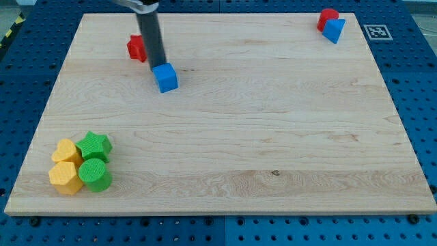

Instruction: Move the blue cube diagonal bottom left to the blue triangle

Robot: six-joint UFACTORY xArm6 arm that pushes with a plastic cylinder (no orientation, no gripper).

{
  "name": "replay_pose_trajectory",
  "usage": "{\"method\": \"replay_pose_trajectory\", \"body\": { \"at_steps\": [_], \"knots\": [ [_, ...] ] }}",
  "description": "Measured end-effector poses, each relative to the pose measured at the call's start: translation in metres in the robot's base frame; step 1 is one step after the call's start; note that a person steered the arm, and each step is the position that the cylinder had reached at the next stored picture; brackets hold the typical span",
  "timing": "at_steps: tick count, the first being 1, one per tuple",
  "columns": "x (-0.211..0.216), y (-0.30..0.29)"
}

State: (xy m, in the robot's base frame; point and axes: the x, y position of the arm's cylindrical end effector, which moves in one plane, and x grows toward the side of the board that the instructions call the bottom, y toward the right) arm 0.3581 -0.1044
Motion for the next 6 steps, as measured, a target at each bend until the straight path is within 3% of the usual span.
{"method": "replay_pose_trajectory", "body": {
  "at_steps": [1,2,3,5,6],
  "knots": [
    [0.0,-0.013],
    [0.015,-0.079],
    [0.041,-0.07],
    [0.028,0.115],
    [0.015,0.152]
  ]
}}
